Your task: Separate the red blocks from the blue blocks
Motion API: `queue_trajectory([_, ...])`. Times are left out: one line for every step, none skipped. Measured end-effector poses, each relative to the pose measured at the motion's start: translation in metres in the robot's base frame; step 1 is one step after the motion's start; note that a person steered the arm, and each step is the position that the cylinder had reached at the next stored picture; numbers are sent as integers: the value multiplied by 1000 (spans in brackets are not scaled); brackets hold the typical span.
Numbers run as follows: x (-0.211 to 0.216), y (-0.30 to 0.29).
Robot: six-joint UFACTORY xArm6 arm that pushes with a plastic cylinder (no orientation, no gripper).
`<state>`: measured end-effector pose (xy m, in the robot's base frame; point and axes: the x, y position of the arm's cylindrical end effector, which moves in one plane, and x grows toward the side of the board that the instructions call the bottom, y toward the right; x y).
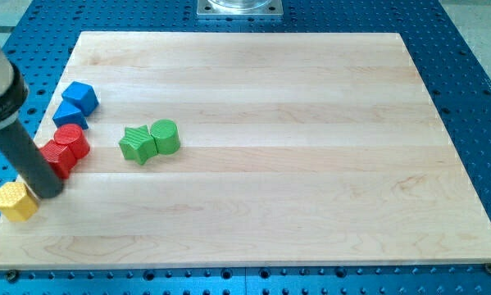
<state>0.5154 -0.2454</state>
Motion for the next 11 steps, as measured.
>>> queue_trajectory([-64,16])
queue_trajectory([-31,-3])
queue_trajectory([-26,-33])
queue_trajectory([-82,-31])
queue_trajectory([-140,65])
queue_trajectory([-133,107])
queue_trajectory([-150,118])
queue_trajectory([-224,165])
queue_trajectory([-230,210])
queue_trajectory([-223,133])
queue_trajectory([-225,131])
